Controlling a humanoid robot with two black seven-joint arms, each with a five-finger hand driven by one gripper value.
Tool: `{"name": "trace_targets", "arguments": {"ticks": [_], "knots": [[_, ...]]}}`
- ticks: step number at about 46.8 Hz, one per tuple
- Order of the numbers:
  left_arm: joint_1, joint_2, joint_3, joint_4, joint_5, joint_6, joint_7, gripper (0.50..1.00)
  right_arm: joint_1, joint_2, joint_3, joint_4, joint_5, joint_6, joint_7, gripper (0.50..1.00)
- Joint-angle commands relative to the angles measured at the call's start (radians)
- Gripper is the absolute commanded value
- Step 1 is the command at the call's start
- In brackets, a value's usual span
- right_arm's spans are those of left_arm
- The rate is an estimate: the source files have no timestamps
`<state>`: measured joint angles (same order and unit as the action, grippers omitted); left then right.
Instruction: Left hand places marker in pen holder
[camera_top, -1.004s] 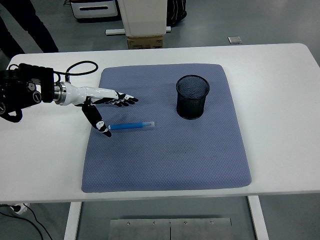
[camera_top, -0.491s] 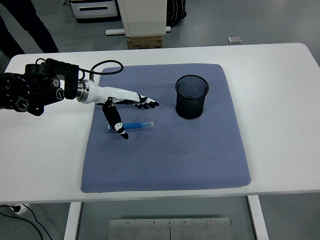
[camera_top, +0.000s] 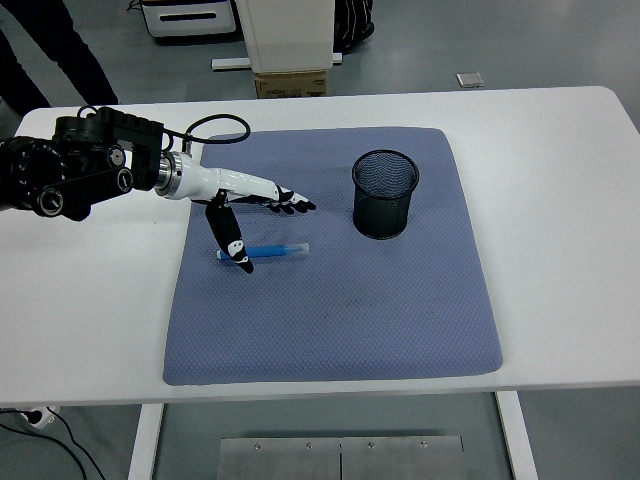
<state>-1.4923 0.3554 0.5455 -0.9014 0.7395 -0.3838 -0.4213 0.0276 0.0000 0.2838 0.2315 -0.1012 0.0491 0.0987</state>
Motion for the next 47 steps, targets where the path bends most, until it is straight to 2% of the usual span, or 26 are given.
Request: {"name": "trace_targets", "arguments": {"ticks": [1,19,38,40,42,43,47], "knots": [[0.001,-0.001,0.001,0.004,0.0,-0.001,0.016,1.0,0.0,0.0,0.0,0.002,0.0,0.0,0.001,1.0],[0.001,-0.001,0.005,0.01,0.0,-0.041,0.018,1.0,0.0,0.0,0.0,0.0,0.0,0.0,-0.001,1.0],[0.003,-0.016,0.025,0.012,0.052,-0.043,0.018,1.0,0.0,0.0,0.0,0.0,0.0,0.0,0.001,1.0],[0.003,-0.019,0.025,0.013,0.058,-0.043,0.018,0.971,0.0,0.0,0.0,0.002,0.0,0.0,-0.001,1.0],[0.003,-0.021,0.025,0.013,0.061,-0.043,0.018,0.965,0.0,0.0,0.0,0.0,0.0,0.0,0.001,1.0],[0.003,-0.023,0.025,0.019,0.064,-0.043,0.018,0.933,0.0,0.0,0.0,0.0,0.0,0.0,-0.001,1.0],[0.003,-0.023,0.027,0.022,0.073,-0.043,0.018,0.883,0.0,0.0,0.0,0.0,0.0,0.0,-0.001,1.0]]}}
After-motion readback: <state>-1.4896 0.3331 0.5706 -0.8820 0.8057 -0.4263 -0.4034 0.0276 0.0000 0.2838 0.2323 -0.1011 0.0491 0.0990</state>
